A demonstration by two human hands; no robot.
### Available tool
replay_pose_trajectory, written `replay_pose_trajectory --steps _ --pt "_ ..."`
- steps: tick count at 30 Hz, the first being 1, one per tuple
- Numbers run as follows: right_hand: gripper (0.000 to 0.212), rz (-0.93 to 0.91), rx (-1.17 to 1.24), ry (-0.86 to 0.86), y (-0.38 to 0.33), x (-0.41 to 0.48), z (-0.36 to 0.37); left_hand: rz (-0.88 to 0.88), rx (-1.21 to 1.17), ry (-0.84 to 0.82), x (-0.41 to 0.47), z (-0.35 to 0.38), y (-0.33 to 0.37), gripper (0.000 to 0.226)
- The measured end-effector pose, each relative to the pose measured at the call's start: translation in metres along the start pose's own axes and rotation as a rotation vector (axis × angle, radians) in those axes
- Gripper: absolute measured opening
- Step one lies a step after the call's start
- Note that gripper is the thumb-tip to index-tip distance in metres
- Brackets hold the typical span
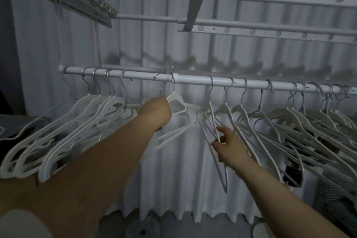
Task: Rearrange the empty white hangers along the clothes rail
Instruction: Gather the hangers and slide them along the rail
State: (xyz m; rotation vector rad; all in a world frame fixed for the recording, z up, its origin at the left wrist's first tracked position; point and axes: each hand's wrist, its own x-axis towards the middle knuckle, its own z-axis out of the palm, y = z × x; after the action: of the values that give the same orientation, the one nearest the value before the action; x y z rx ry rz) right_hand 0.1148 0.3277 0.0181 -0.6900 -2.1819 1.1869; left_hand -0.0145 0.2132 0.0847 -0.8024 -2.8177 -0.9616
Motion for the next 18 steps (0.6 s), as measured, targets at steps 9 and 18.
replay_pose_trajectory --steps 9,18 --pt "0.053 0.027 0.015 -0.085 -0.001 -0.001 -0.008 0.006 0.02 -0.093 0.012 0.019 -0.006 0.022" --pt "0.054 -0.021 -0.02 0.016 -0.003 0.012 0.003 0.248 0.31 0.308 -0.003 0.008 -0.047 0.048"
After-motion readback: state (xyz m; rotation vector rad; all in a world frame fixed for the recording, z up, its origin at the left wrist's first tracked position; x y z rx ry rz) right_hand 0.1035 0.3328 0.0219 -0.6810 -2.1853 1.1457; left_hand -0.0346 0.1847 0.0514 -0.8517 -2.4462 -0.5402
